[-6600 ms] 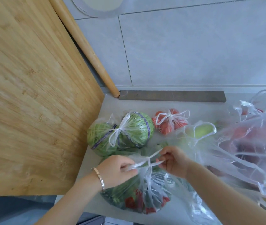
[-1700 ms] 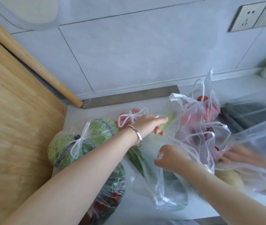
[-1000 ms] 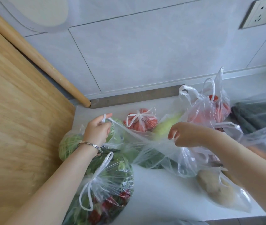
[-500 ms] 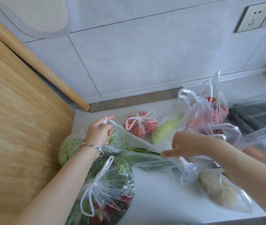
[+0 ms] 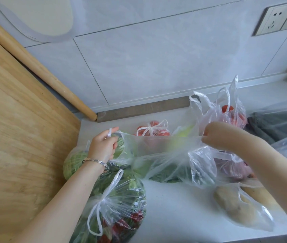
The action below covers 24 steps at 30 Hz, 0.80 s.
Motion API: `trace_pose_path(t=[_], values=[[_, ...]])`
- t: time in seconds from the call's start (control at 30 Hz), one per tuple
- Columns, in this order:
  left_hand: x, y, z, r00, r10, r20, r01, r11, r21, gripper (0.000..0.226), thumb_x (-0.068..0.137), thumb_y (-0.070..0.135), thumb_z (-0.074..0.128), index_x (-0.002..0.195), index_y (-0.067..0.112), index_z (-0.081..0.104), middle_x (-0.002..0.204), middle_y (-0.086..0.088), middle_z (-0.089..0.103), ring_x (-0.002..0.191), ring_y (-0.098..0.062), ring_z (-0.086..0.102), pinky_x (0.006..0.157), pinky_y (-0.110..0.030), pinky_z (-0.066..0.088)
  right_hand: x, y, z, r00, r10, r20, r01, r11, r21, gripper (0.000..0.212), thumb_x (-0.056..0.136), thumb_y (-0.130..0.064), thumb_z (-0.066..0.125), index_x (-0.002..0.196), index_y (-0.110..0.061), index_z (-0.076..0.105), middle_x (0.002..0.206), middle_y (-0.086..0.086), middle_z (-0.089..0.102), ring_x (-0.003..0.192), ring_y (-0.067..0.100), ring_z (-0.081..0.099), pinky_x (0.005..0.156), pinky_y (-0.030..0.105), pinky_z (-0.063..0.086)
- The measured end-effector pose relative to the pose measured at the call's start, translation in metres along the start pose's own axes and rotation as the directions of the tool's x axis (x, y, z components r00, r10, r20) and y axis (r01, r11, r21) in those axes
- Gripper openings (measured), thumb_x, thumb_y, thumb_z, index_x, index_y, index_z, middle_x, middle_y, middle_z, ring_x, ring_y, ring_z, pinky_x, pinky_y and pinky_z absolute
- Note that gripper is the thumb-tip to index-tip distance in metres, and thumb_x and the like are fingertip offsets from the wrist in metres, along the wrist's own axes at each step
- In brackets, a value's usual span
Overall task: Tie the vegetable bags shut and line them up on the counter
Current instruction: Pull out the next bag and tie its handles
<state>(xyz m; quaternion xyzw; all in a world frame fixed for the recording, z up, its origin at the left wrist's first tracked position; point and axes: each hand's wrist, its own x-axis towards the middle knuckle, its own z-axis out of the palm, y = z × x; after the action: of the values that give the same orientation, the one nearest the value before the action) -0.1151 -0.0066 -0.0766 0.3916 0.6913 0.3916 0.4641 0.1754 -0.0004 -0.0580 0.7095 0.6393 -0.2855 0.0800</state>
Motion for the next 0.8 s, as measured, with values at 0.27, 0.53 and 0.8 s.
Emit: trace_pose_path(t=[0.27, 0.53, 0.8], values=[[0.008, 0.004, 0.001, 0.985, -0.132, -0.112, 0.100, 0.963, -0.249, 0.044, 0.089, -0.002, 0.043, 0.129, 0.014, 0.050, 0.044, 0.002, 0.043, 0.023, -0.002, 0.024, 0.029, -0.007, 0.016, -0.012, -0.002, -0.001, 0.994, 0.021, 0.108, -0.073, 0.863, 0.500, 0.021, 0.089, -0.018, 0.056, 0.078, -0.001, 0.063, 0.058, 0.002, 0.061, 0.041, 0.008, 0.052, 0.045, 0.016, 0.046], [0.001, 0.008, -0.001, 0.994, -0.105, 0.000, 0.102, 0.965, -0.243, 0.047, 0.091, -0.004, 0.039, 0.134, 0.014, 0.042, 0.043, 0.003, 0.044, 0.022, -0.002, 0.025, 0.031, -0.007, 0.017, -0.043, -0.018, -0.011, 0.992, -0.123, 0.007, 0.030, 0.297, 0.954, 0.022, 0.082, -0.013, 0.063, 0.062, -0.005, 0.062, 0.051, -0.002, 0.064, 0.058, 0.011, 0.061, 0.076, 0.022, 0.051], [-0.015, 0.021, 0.014, 0.984, -0.043, 0.170, 0.081, 0.971, -0.226, 0.037, 0.090, -0.005, 0.036, 0.118, 0.011, 0.054, 0.047, 0.000, 0.050, 0.026, -0.005, 0.029, 0.032, -0.009, 0.021, -0.056, -0.049, -0.019, 0.956, -0.287, -0.055, 0.160, 0.357, 0.921, 0.033, 0.096, -0.015, 0.035, 0.077, -0.005, 0.060, 0.062, 0.010, 0.065, 0.060, 0.019, 0.063, 0.063, 0.034, 0.055]])
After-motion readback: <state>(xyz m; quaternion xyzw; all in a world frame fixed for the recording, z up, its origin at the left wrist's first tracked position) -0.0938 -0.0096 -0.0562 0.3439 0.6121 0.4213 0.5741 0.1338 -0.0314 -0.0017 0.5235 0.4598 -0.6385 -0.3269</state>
